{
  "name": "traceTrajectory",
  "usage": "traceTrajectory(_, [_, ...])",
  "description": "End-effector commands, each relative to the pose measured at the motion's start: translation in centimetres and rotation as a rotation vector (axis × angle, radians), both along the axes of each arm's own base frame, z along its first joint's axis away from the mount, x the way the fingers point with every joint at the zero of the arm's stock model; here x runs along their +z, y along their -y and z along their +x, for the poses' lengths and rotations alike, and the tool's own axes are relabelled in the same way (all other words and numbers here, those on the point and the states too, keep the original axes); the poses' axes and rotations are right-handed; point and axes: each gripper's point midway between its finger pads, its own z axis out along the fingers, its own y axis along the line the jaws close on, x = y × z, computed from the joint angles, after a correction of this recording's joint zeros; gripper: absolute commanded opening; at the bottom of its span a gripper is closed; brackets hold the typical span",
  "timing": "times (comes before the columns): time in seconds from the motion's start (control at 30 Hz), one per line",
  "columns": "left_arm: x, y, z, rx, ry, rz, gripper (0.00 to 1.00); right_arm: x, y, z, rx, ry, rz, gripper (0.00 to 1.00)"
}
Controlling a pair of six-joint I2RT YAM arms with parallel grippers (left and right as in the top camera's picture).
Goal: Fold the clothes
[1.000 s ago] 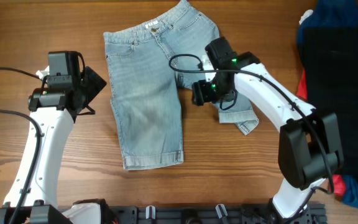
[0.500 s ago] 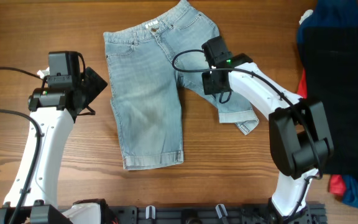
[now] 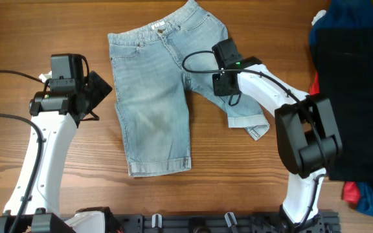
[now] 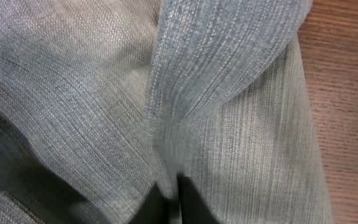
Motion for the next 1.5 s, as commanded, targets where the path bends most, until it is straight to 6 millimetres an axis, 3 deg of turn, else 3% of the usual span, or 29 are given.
traceTrajectory(0.0, [0.2,-0.2,0.2,-0.01,0.003,0.007,1.0,-0.1,1.3,0.1,-0.077,-0.018,-0.002,0.04])
traceTrajectory(0.13, [0.2,-0.1,0.2,-0.01,0.002,0.006,1.0,2.9,4.4,0.4,-0.122,-0.067,-0.027,0.04])
traceTrajectory(0.27, [0.1,-0.1,0.1,-0.011,-0.001,0.006,1.0,4.4,9.8,1.2,-0.203,-0.09,-0.039,0.05])
traceTrajectory(0.3, [0.1,-0.1,0.1,-0.011,-0.001,0.006,1.0,4.4,11.2,1.3,-0.238,-0.091,-0.037,0.1])
traceTrajectory(0.33, [0.2,-0.1,0.2,-0.011,-0.001,0.006,1.0,4.4,12.4,1.4,-0.265,-0.094,-0.027,0.44])
traceTrajectory(0.37, [0.2,-0.1,0.2,-0.011,-0.001,0.006,1.0,4.3,13.1,1.4,-0.281,-0.099,-0.009,0.68])
traceTrajectory(0.4, [0.1,-0.1,0.1,-0.011,-0.001,0.006,1.0,4.3,14.1,1.2,-0.306,-0.112,0.012,0.82])
traceTrajectory(0.43, [0.1,-0.1,0.1,-0.011,-0.001,0.006,1.0,4.3,14.5,0.9,-0.321,-0.134,0.05,0.89])
traceTrajectory(0.53, [0.1,-0.1,0.1,-0.011,-0.002,0.006,1.0,6.0,13.3,0.4,-0.312,-0.155,0.145,0.95])
traceTrajectory(0.73, [0.1,-0.1,0.1,-0.01,-0.002,0.006,1.0,14.5,8.9,-0.4,-0.174,0.007,0.235,0.99])
traceTrajectory(0.83, [0.1,-0.1,0.1,-0.011,-0.002,0.006,1.0,16.2,7.0,-1.9,-0.121,0.012,0.236,0.99])
traceTrajectory(0.9, [0.1,-0.1,0.1,-0.011,-0.002,0.005,1.0,15.8,6.0,-2.8,-0.073,-0.021,0.219,0.98])
traceTrajectory(0.97, [0.1,-0.1,0.1,-0.011,-0.002,0.005,1.0,14.1,5.7,-3.7,-0.068,-0.076,0.192,0.88])
traceTrajectory(1.0, [0.1,-0.1,0.1,-0.011,-0.002,0.006,1.0,12.9,5.4,-4.4,-0.067,-0.115,0.203,0.7])
traceTrajectory(1.03, [0.1,-0.1,0.1,-0.011,-0.003,0.005,1.0,12.0,5.1,-5.0,-0.063,-0.147,0.22,0.21])
traceTrajectory(1.07, [0.1,-0.1,0.1,-0.01,-0.002,0.005,1.0,10.5,4.7,-6.2,-0.059,-0.201,0.248,0.04])
traceTrajectory(1.23, [0.1,-0.1,0.1,-0.011,-0.003,0.005,1.0,5.6,5.4,-8.9,-0.095,-0.285,0.222,0.04])
traceTrajectory(1.3, [0.1,-0.1,0.1,-0.011,-0.005,0.005,1.0,4.8,7.5,-9.1,-0.195,-0.278,0.125,0.04])
traceTrajectory(1.33, [0.1,-0.1,0.0,-0.01,-0.008,0.005,1.0,4.7,10.1,-9.1,-0.299,-0.251,0.011,0.04])
traceTrajectory(1.37, [0.1,-0.1,0.0,-0.011,-0.009,0.005,1.0,4.8,11.3,-9.0,-0.342,-0.236,-0.036,0.04])
traceTrajectory(1.47, [0.0,-0.1,-0.1,-0.011,-0.014,0.005,1.0,4.9,12.7,-8.9,-0.394,-0.219,-0.069,0.04])
